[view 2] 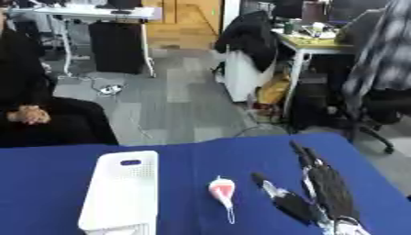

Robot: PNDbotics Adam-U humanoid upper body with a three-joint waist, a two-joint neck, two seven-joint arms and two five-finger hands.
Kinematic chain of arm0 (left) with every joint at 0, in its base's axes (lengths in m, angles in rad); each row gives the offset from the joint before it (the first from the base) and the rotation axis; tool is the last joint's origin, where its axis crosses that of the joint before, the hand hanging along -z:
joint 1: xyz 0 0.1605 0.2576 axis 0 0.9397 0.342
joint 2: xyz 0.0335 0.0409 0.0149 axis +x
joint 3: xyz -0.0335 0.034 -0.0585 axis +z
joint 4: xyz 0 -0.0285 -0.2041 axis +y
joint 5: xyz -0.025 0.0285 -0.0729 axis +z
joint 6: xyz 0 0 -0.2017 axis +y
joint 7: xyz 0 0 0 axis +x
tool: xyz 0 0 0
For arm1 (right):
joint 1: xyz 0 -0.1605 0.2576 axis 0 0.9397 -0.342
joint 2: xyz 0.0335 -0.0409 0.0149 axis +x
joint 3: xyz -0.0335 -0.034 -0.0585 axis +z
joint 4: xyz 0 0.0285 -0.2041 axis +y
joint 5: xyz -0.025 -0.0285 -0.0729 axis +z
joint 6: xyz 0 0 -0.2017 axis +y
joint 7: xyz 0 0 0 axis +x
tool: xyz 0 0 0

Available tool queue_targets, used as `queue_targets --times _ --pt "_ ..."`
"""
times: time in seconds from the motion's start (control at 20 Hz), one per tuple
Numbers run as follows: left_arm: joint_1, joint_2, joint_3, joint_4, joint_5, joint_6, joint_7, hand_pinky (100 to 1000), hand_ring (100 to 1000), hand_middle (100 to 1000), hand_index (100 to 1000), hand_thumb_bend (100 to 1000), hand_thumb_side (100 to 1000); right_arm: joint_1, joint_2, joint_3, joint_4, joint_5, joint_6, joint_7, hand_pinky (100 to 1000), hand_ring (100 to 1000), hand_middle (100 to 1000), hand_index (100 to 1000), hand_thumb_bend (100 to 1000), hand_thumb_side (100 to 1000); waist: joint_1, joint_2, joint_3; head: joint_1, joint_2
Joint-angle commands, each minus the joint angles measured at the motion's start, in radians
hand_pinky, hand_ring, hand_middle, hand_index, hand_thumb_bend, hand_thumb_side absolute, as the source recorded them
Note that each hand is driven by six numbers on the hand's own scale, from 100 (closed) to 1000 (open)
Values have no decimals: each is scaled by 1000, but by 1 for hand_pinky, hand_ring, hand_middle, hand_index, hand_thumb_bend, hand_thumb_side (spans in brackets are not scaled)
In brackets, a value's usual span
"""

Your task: Pick up objects on the table and place them in the box.

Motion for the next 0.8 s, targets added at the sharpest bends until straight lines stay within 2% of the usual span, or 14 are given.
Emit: queue_targets --times 0.05,0.3,0.65,0.7,0.8 --pt "-23 3 -2 -22 5 8 3 669 794 888 807 126 923 -55 -33 10 102 -42 20 -59 680 800 876 1000 634 1000 1 -5 4 -52 13" --pt "-33 -5 -6 -26 8 12 -1 669 794 888 807 126 923 -122 -40 44 228 -111 9 -131 673 796 878 1000 622 1000 2 3 11 -96 29" --pt "-41 -10 -7 -28 12 15 -1 669 794 888 807 127 923 -148 -43 69 287 -130 -38 -168 681 788 864 1000 613 1000 1 8 13 -111 38" --pt "-42 -11 -7 -29 12 15 0 669 794 888 807 127 923 -150 -41 73 294 -128 -46 -169 684 787 862 1000 638 1000 1 9 14 -111 39" --pt "-44 -13 -8 -30 13 17 1 669 794 888 807 127 923 -157 -35 82 307 -124 -59 -164 685 783 856 1000 618 1000 1 9 16 -109 40"
